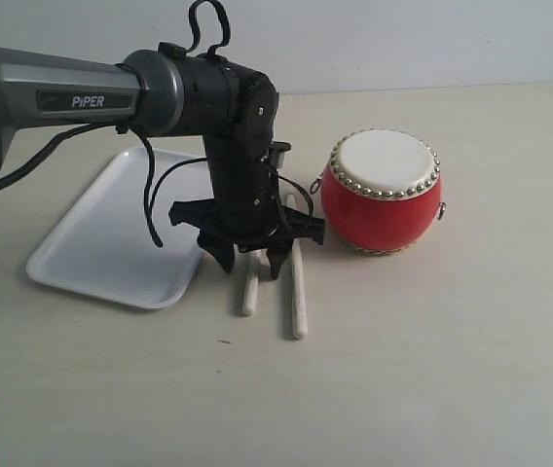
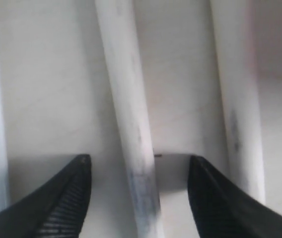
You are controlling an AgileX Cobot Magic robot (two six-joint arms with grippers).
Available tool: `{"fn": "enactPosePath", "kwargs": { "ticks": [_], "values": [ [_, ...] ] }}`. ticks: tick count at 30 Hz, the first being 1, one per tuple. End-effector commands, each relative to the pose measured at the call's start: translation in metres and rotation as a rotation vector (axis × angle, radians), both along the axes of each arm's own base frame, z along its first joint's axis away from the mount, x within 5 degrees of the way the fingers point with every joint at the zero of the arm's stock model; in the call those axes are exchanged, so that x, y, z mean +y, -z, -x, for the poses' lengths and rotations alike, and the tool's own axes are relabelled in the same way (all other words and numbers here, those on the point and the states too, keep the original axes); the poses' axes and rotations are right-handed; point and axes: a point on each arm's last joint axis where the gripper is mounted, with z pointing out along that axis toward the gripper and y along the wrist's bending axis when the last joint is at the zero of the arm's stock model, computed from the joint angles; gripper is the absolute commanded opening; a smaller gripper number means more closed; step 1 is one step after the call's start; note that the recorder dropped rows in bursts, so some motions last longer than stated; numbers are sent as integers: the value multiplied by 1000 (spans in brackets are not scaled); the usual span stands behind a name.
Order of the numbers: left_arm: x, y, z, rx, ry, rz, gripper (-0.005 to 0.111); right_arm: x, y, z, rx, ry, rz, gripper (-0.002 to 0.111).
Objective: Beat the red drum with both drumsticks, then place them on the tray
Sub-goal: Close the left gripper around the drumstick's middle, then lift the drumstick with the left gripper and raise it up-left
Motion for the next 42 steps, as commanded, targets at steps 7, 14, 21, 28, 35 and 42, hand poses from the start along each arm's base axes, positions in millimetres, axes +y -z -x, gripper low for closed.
{"fn": "enactPosePath", "kwargs": {
  "ticks": [7, 14, 21, 28, 35, 42],
  "values": [
    [3, 8, 3, 49, 2, -49, 56, 0, 1, 0, -6, -3, 7, 0],
    [4, 8, 3, 54, 3, -55, 26, 0, 1, 0, -6, -3, 7, 0],
    [0, 1, -1, 34, 8, -41, 0, 0, 1, 0, -6, -3, 7, 0],
    [8, -34, -14, -29, 23, -89, 0, 0, 1, 0, -6, -3, 7, 0],
    [43, -93, -28, -129, 0, -47, 0, 0, 1, 0, -6, -3, 7, 0],
    [71, -177, -3, -363, 62, 92, 0, 0, 1, 0, -6, -3, 7, 0]
  ]
}}
